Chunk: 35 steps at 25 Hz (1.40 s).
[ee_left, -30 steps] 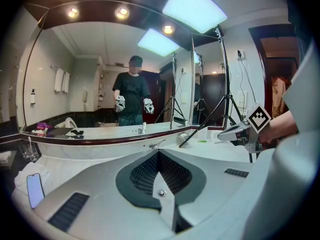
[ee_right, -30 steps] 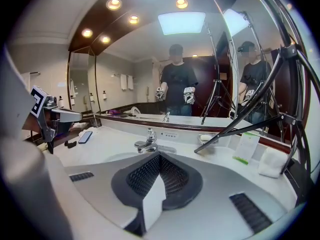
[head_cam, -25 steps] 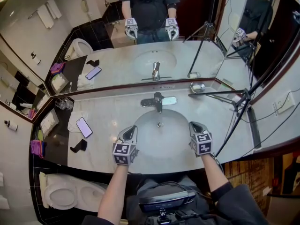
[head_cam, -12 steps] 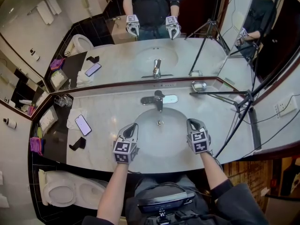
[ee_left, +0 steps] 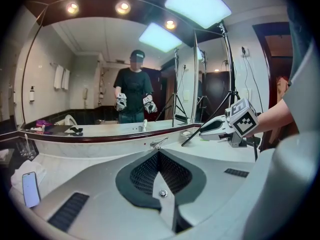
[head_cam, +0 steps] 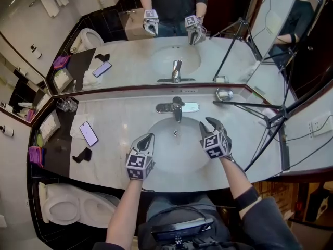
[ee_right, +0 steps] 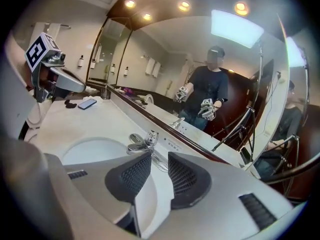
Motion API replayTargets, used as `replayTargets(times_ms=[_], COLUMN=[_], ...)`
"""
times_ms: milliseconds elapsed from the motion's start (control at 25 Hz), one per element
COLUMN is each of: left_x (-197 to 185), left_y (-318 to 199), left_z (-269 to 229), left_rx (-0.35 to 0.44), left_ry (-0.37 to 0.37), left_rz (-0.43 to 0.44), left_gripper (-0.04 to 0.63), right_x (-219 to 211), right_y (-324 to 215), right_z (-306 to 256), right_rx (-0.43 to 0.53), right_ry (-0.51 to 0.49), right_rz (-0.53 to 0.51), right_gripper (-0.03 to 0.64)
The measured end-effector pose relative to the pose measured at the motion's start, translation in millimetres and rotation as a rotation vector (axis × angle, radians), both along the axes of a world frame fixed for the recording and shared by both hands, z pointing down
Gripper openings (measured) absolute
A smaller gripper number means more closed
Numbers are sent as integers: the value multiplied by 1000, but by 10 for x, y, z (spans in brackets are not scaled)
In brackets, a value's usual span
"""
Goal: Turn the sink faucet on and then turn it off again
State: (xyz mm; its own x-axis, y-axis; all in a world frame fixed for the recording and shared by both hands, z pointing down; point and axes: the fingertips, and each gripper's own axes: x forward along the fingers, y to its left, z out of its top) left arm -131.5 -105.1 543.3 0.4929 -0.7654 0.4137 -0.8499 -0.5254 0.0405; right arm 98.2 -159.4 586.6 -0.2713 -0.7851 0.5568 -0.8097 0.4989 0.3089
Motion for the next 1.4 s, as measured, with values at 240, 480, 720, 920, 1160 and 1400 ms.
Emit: replayTargets(times_ms=[240, 480, 720, 920, 1160, 1400], left_x=[-56, -132, -198, -225, -256, -284], left_y=[-36, -52, -29, -19, -20, -3], left_z=[111, 218, 391, 464, 506, 553], left_rx=[-16, -27, -46, -65, -71, -87], left_ry=[-8, 1, 6, 11, 5, -1], left_rz=[-15, -34, -50, -55, -62, -68], left_gripper=[8, 8, 8, 8, 8, 8], right_x=[-276, -532, -730, -842, -928, -937], right_y=[-385, -761, -1007, -1102, -1076, -1080], right_z=[134, 263, 488, 691, 926, 947], right_rx=[68, 127, 137, 116, 62, 63], right_ry=[274, 497, 632, 725, 803, 818], right_rz=[-195, -354, -476, -575, -669, -679], right_gripper=[184, 236, 264, 262, 221, 189])
